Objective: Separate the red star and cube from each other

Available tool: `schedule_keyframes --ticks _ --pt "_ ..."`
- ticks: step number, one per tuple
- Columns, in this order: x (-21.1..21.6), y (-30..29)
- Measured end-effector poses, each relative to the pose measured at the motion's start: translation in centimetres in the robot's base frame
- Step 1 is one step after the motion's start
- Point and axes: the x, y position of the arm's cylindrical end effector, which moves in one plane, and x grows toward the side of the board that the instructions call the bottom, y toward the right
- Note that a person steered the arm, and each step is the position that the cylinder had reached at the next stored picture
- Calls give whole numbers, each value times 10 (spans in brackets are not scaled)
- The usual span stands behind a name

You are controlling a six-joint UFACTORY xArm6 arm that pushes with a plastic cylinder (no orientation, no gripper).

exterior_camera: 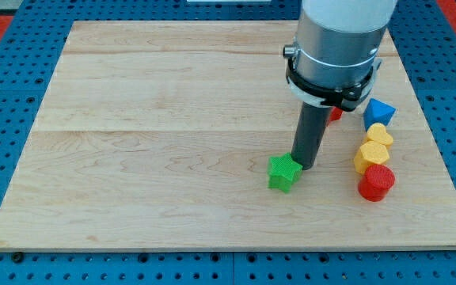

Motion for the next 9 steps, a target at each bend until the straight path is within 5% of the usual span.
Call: schedule_keyframes --ticks 3,5,6,7,9 --pt "-74 -49" --pt "-190 -26" --pt "-195 79" --pt "-178 99" --pt "-120 54"
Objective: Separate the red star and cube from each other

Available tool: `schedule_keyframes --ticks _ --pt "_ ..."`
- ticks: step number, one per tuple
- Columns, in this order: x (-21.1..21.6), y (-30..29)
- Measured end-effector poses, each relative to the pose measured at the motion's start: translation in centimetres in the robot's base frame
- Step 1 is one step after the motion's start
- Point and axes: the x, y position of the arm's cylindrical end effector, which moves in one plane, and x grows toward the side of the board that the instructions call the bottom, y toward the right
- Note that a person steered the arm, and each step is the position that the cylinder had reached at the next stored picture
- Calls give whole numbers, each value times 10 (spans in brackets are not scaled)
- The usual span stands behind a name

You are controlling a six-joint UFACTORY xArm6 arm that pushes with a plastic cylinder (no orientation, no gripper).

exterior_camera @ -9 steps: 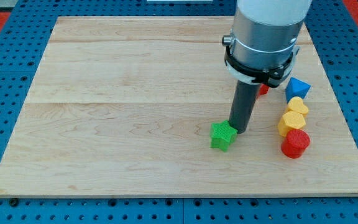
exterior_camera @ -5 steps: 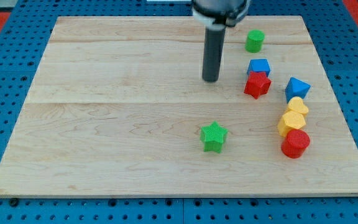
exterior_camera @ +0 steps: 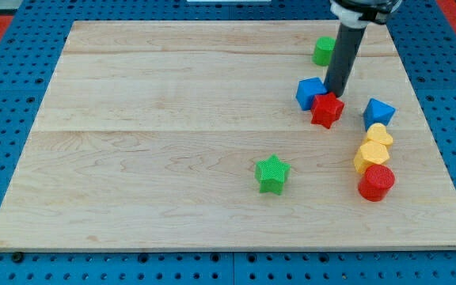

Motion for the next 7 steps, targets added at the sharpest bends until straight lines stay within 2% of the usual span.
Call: schedule_keyframes --ticks 1,3,4,5,6,7 --pt "25 -21" --pt "62 -23" --pt "23 -24" --pt "-33 22" --pt "-59 93" --pt "-40 119"
